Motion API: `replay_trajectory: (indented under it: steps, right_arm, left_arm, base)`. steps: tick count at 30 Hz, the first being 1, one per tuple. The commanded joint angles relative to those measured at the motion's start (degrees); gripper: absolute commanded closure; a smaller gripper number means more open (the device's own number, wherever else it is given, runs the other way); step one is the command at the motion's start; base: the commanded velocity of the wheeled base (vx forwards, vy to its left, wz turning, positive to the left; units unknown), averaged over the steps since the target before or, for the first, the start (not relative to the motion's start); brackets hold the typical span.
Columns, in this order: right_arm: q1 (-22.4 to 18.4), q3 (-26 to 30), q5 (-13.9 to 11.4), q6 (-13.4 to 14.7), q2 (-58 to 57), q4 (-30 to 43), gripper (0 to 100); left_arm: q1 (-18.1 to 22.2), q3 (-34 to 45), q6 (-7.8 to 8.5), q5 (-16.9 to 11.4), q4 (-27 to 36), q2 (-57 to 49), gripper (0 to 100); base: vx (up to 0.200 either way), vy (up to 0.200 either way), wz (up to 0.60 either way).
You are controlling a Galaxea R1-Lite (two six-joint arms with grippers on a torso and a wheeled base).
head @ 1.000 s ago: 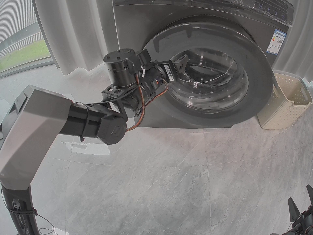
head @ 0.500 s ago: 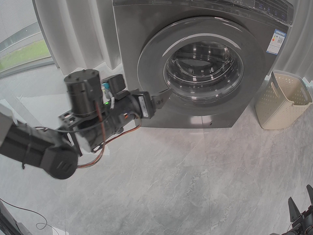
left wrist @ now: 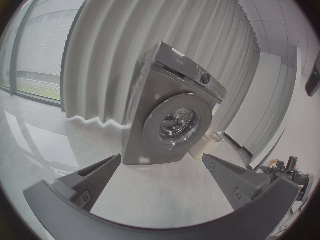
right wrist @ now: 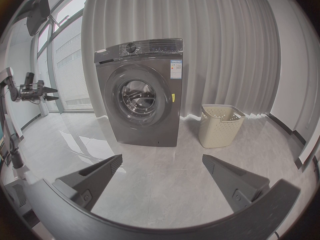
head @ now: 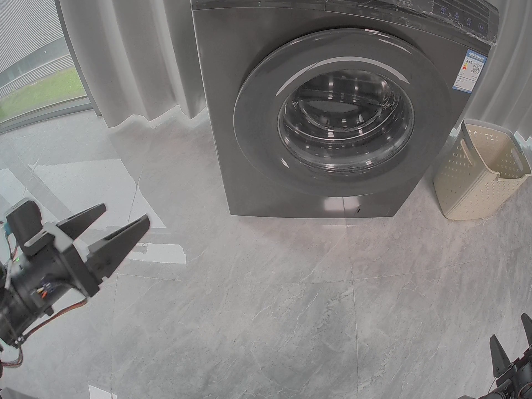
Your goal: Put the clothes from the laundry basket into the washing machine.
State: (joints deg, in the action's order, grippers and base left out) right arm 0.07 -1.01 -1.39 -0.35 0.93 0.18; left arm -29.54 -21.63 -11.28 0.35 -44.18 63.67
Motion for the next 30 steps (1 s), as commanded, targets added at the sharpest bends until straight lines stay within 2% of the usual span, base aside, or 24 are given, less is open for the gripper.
replay_trajectory:
  steps: [1, 2, 3, 4, 5, 6, 8, 11, 13, 14, 16, 17, 19, 21, 30]
  right_arm:
    - [-0.07, 0.92, -0.02, -0.17, -0.93, -0.01, 0]
    - [-0.07, 0.92, -0.02, -0.17, -0.93, -0.01, 0]
    - [0.01, 0.92, -0.02, -0.26, -0.93, 0.17, 0]
    - [0.1, 0.75, -0.19, -0.26, -0.93, 0.52, 0]
    - [0.1, 0.75, -0.19, -0.26, -0.93, 0.61, 0]
    - [0.01, 0.75, -0.19, -0.26, -0.93, 0.52, 0]
    - [0.01, 0.92, -0.19, -0.17, -0.93, 0.08, 0]
    - [0.01, 1.01, -0.1, 0.0, -0.93, -0.09, 0]
    - [0.01, 1.01, -0.02, 0.0, -0.93, -0.09, 0]
    - [0.01, 1.01, -0.02, -0.09, -0.93, -0.09, 0]
    - [0.01, 1.01, -0.1, -0.17, -0.93, -0.09, 0]
    - [-0.07, 0.92, -0.1, -0.17, -0.93, -0.01, 0]
    - [-0.16, 0.92, -0.19, -0.26, -0.93, -0.01, 0]
    - [-0.07, 1.01, -0.19, -0.26, -0.93, -0.09, 0]
    - [-0.07, 1.01, -0.46, -0.17, -0.93, -0.27, 0]
  left_arm:
    - [22.33, 19.52, 6.09, -1.94, 28.62, -53.56, 0]
    - [23.03, 19.6, 6.09, -2.11, 29.68, -54.36, 0]
    - [25.85, 21.1, 6.18, -2.9, 34.69, -58.66, 0]
    - [26.64, 21.63, 6.97, -2.38, 38.55, -59.63, 0]
    - [27.08, 21.63, 7.06, -2.46, 39.52, -59.72, 0]
    - [29.01, 21.01, 5.56, -2.9, 42.51, -62.0, 0]
    - [30.15, 20.84, 4.42, -2.29, 42.51, -63.58, 0]
    - [30.15, 21.19, 4.6, -0.97, 41.63, -63.14, 0]
    - [30.15, 21.63, 5.56, 0.09, 40.93, -63.14, 0]
    - [30.15, 21.63, 7.15, 1.49, 41.01, -63.14, 0]
    - [29.98, 21.63, 7.85, 2.55, 43.21, -62.97, 0]
    - [29.98, 21.63, 7.76, 2.55, 43.21, -62.97, 0]
    - [30.07, 21.63, 10.13, 2.02, 43.92, -62.97, 0]
    - [29.71, 21.63, 11.8, 0.35, 44.0, -63.32, 0]
    - [29.71, 21.63, 11.45, 0.44, 44.0, -63.32, 0]
  base:
    - [0.0, 0.0, 0.0]
    - [0.0, 0.0, 0.0]
    - [0.0, 0.0, 0.0]
    - [0.0, 0.0, 0.0]
    - [0.0, 0.0, 0.0]
    - [0.0, 0.0, 0.0]
    - [0.0, 0.0, 0.0]
    - [0.0, 0.0, 0.0]
    - [0.0, 0.0, 0.0]
    - [0.0, 0.0, 0.0]
    - [0.0, 0.0, 0.0]
    - [0.0, 0.0, 0.0]
    - [0.0, 0.0, 0.0]
    - [0.0, 0.0, 0.0]
    - [0.0, 0.0, 0.0]
